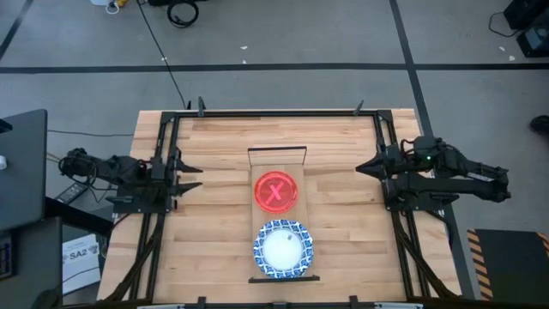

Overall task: Place and stack plates onto a shelf
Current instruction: Return to Home Position

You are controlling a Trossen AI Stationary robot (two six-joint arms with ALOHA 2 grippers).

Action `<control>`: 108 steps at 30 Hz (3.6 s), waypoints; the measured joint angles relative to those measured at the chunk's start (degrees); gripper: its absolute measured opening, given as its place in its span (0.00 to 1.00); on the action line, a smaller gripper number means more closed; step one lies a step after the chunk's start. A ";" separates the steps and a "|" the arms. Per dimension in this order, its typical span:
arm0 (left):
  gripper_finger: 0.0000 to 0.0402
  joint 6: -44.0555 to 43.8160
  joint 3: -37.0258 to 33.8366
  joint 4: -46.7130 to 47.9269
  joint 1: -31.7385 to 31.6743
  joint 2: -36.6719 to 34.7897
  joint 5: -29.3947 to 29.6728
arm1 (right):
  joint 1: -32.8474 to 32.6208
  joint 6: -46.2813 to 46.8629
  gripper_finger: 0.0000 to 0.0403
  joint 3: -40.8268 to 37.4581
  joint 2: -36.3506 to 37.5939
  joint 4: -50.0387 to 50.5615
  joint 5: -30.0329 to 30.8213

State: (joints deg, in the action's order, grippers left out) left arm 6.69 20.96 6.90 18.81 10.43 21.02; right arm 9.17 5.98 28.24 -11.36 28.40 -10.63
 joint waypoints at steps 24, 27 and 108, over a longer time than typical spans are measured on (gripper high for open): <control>0.43 7.89 -17.84 -17.11 -3.33 -10.20 2.51 | 0.00 1.40 0.05 -11.91 8.80 -21.59 -7.52; 0.43 7.56 -19.40 -16.84 -5.74 -10.20 2.53 | 0.00 1.42 0.05 -14.62 8.80 -24.33 -7.50; 0.43 -1.23 -20.60 -10.50 -23.89 -10.07 -17.67 | 0.00 -4.24 0.05 -27.88 7.61 -30.90 2.88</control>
State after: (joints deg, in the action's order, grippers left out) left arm 5.45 0.36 -3.60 -5.08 0.36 3.36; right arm 9.17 1.74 0.36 -3.75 -2.50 -7.75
